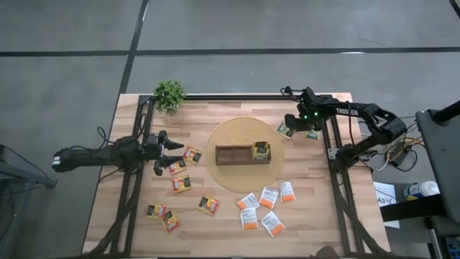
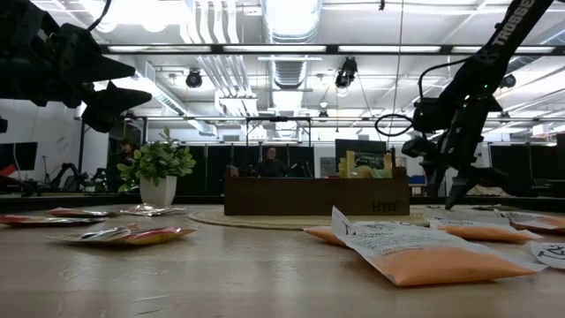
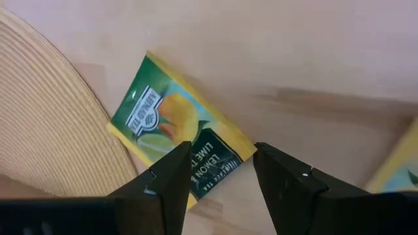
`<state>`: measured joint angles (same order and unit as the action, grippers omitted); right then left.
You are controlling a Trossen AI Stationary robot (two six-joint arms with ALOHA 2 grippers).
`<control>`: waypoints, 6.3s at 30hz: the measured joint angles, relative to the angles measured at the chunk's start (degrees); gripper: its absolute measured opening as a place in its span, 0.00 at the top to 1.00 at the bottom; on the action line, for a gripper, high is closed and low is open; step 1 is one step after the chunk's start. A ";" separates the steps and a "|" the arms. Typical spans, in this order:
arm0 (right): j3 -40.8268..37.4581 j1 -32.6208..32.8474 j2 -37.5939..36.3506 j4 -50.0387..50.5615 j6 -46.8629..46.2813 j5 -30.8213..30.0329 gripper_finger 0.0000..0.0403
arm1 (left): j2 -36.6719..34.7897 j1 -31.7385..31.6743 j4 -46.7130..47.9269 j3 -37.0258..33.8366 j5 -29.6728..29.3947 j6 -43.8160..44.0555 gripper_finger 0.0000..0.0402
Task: Pick & Place Tea
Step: Put the yellow tea bag into the right section of the wooden organizer
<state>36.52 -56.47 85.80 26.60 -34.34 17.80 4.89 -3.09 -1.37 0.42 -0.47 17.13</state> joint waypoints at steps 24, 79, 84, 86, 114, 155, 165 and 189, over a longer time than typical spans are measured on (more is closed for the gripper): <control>1.25 0.31 2.55 -1.75 2.66 -1.51 0.97 | 0.00 0.01 0.00 -0.02 0.00 0.00 0.36; 50.21 45.02 8.27 45.19 55.06 -8.70 0.98 | -0.02 0.00 0.02 -0.02 0.00 0.00 0.36; 51.25 46.13 12.63 44.92 55.77 -10.07 0.98 | 0.00 0.00 0.03 -0.01 0.00 0.00 0.36; 51.40 46.16 13.86 44.89 55.87 -11.73 0.98 | 0.00 0.01 0.04 -0.01 0.00 0.00 0.36; 56.74 47.61 20.24 47.49 58.97 -20.00 0.98 | -0.02 0.02 0.02 0.00 0.00 0.00 0.36; 65.40 52.12 30.08 56.59 49.94 -24.20 0.98 | 0.04 0.02 0.02 -0.01 0.00 0.01 0.36; 67.73 52.00 30.05 59.36 50.54 -24.30 0.97 | 0.07 0.02 0.02 0.00 0.00 0.02 0.36; 66.98 49.78 24.90 57.25 54.38 -16.43 0.48 | 0.09 0.00 0.00 -0.02 0.00 0.02 0.36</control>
<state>103.50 -6.69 110.70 83.85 20.04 1.37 4.97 -3.09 -1.36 0.41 -0.47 17.15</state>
